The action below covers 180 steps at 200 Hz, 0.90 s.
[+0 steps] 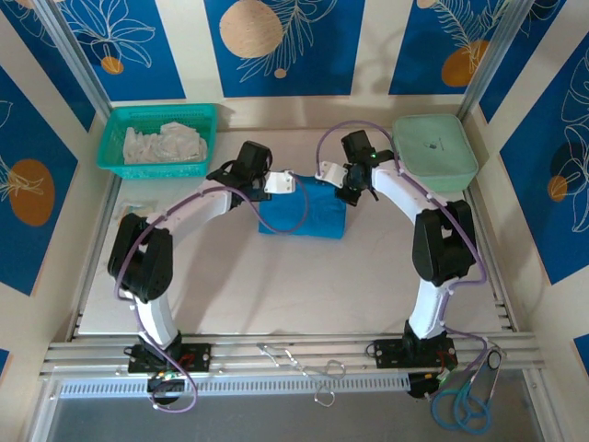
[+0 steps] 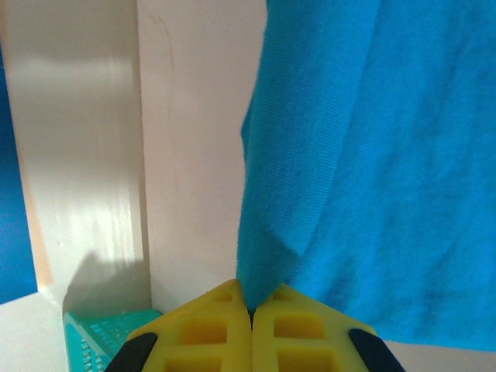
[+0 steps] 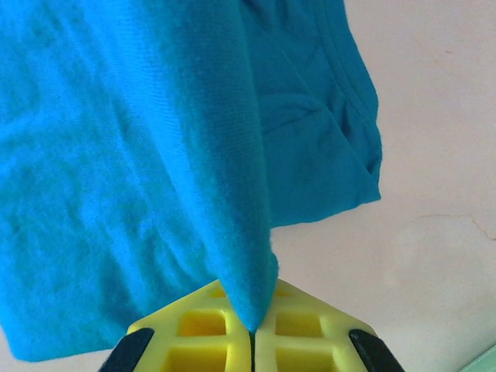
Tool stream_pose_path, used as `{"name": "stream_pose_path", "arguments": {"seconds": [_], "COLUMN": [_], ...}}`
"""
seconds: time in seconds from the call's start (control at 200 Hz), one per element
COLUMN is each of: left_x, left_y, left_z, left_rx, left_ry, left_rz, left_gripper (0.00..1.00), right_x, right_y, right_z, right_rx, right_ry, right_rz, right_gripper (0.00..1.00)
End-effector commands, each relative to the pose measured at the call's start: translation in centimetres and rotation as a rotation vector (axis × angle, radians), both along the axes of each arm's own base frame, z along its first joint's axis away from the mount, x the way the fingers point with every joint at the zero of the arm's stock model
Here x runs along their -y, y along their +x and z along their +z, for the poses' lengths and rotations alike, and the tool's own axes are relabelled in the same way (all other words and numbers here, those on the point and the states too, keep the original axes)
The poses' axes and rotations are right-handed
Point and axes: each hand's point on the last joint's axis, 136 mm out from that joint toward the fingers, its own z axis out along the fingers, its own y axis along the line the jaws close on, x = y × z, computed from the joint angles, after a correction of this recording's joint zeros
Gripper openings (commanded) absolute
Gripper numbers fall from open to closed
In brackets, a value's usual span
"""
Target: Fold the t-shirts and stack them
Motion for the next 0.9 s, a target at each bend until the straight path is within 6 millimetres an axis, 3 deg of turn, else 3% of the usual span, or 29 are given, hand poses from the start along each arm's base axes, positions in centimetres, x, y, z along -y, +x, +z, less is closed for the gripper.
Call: {"name": "stream_pose_path", "arguments": {"seconds": [0.0, 0.06, 0.145, 0.31, 0.505, 0.756, 0.896], "left_x": [-0.7, -0.7, -0.3, 0.4, 0.8, 0.7, 0.4], "left_y": [3.5, 4.0, 2.8, -2.4, -9.6, -18.3, -21.7], "left_z": [1.7, 1.1, 1.1, 3.3, 6.2, 6.5, 6.8], "left_rx": [0.062, 0.060, 0.039, 0.065, 0.061, 0.050, 0.033], "left_ry": [-0.063, -0.058, -0.082, -0.119, -0.156, -0.179, -0.211], "left_rz": [0.076, 0.089, 0.087, 0.041, -0.013, -0.058, -0.073], "left_gripper": [0.00, 0.00, 0.00, 0.00, 0.00, 0.00, 0.00], "right_x": [0.5, 0.5, 0.5, 0.0, -1.2, -2.2, -1.8], "right_y": [2.5, 2.6, 2.0, -1.3, -8.5, -19.6, -23.5], "right_z": [0.7, 0.0, 0.0, 2.6, 5.6, 5.9, 6.1], "right_rx": [0.047, 0.036, 0.037, 0.073, 0.076, 0.033, 0.042], "right_ry": [0.019, 0.011, 0.014, 0.054, 0.078, 0.077, 0.079], "right_rz": [-0.054, -0.058, -0.055, -0.032, 0.032, 0.121, 0.134], "right_gripper": [0.00, 0.00, 0.00, 0.00, 0.00, 0.00, 0.00]}}
